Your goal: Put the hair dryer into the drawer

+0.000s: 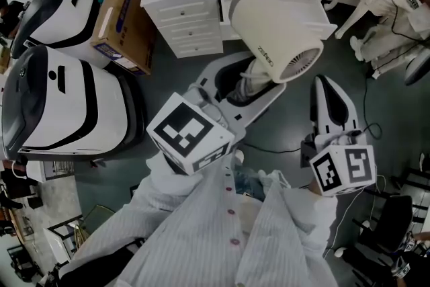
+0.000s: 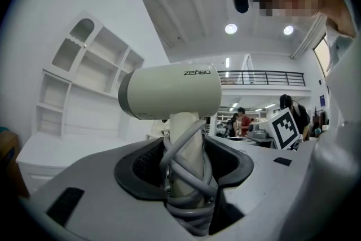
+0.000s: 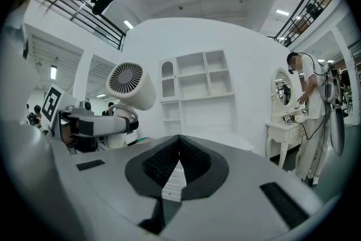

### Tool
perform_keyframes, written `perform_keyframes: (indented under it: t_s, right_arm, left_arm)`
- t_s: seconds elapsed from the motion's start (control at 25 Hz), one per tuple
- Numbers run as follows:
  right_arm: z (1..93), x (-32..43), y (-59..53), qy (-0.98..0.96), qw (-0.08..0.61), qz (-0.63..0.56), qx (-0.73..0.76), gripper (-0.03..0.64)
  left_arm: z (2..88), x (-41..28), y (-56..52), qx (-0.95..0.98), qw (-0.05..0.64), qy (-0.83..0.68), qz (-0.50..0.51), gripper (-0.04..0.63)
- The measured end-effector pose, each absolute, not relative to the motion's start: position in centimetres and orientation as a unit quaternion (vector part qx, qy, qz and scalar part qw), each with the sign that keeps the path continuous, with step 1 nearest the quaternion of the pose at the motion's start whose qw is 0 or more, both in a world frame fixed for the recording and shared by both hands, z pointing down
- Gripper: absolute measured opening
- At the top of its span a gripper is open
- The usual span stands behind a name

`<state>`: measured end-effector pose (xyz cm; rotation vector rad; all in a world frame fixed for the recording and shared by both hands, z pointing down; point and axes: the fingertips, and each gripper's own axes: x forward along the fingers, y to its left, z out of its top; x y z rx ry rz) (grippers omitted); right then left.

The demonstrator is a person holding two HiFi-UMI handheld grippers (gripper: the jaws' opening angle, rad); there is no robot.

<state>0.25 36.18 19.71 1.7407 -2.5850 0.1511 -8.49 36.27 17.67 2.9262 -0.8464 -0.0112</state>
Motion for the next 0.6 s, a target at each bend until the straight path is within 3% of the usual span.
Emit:
perform_keyframes:
  t_s: [0.6]
  right_arm:
    - [20.1, -0.1, 22.4, -0.827, 0.041, 0.055, 0.558, 0.011]
  left_arm:
    - [17.4, -8.1, 22.3, 0.962, 0.059, -0.265, -0.011, 0.222]
